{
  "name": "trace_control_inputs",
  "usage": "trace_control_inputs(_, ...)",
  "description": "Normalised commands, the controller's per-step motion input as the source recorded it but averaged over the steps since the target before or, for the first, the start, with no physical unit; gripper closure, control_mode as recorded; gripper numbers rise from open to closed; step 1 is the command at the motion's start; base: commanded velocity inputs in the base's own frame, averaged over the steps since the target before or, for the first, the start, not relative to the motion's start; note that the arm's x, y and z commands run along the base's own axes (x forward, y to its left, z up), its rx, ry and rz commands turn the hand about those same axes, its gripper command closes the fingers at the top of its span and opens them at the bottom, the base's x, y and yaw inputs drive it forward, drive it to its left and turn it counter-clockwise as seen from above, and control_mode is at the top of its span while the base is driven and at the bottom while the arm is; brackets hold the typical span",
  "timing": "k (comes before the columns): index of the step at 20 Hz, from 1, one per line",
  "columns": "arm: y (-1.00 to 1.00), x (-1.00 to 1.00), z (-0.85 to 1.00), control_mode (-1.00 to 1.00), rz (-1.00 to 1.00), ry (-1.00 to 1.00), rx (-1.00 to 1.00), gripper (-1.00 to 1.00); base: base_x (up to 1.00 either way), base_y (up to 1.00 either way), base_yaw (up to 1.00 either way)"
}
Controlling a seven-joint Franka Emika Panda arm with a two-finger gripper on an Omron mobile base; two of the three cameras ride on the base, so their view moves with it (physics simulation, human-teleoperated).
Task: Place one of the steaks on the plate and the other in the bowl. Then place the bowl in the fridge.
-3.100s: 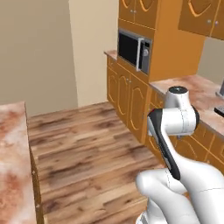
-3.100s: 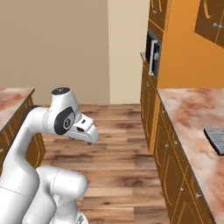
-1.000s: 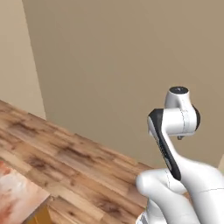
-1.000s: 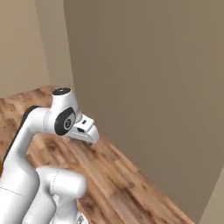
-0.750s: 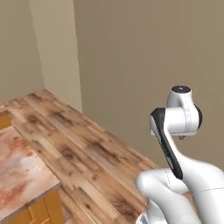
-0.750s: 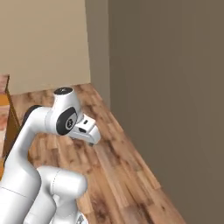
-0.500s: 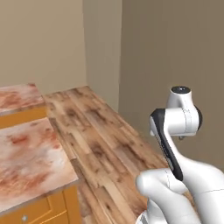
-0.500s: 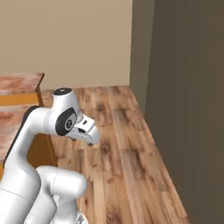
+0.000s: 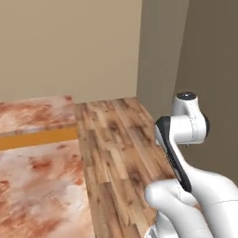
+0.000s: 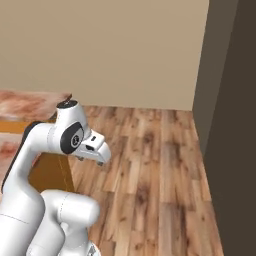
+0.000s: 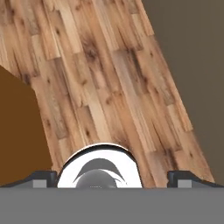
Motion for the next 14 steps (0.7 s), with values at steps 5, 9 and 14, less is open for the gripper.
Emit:
trace_control_inputs(5,0.0,0.0,0.0,1.0,0.0,0.0,0.0,-1.0,0.99,-0.95,0.17)
trace_control_inputs(9,0.0,0.0,0.0,1.0,0.0,0.0,0.0,-1.0,1.0,-0.11,0.18)
trace_control_inputs(14,0.0,0.0,0.0,1.0,0.0,0.0,0.0,-1.0,1.0,0.02,0.22)
